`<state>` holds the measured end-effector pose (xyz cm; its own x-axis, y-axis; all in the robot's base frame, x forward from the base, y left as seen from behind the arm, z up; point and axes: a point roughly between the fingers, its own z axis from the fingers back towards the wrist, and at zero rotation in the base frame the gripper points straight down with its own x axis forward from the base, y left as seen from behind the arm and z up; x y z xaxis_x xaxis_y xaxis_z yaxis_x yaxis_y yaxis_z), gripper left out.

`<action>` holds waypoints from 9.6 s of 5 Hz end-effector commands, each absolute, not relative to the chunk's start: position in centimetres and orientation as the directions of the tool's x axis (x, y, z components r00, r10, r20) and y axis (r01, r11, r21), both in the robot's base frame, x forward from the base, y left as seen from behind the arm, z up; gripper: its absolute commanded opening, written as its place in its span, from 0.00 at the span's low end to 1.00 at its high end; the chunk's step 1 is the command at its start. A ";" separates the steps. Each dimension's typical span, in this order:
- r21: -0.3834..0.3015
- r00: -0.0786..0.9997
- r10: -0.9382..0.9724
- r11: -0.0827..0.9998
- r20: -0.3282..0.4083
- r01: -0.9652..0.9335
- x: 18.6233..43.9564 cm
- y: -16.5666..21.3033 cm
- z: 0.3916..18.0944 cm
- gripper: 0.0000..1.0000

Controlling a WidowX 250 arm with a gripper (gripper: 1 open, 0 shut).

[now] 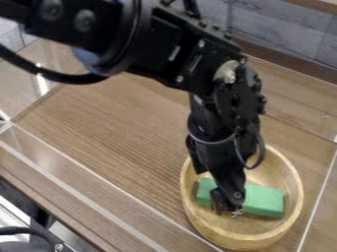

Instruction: Move green object from inside the wooden bowl to the table next to it

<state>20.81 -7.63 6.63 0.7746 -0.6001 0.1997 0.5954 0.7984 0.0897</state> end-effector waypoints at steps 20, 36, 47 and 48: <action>-0.020 0.791 -0.582 0.803 0.186 0.596 17.9 -10.9 7.4 0.00; 0.030 0.931 -0.332 0.943 0.152 0.332 24.2 -5.0 16.1 0.00; 0.107 0.992 0.005 0.994 0.129 -0.019 35.4 12.7 7.0 0.00; 0.094 0.992 0.012 0.995 0.126 -0.024 35.9 12.4 6.9 1.00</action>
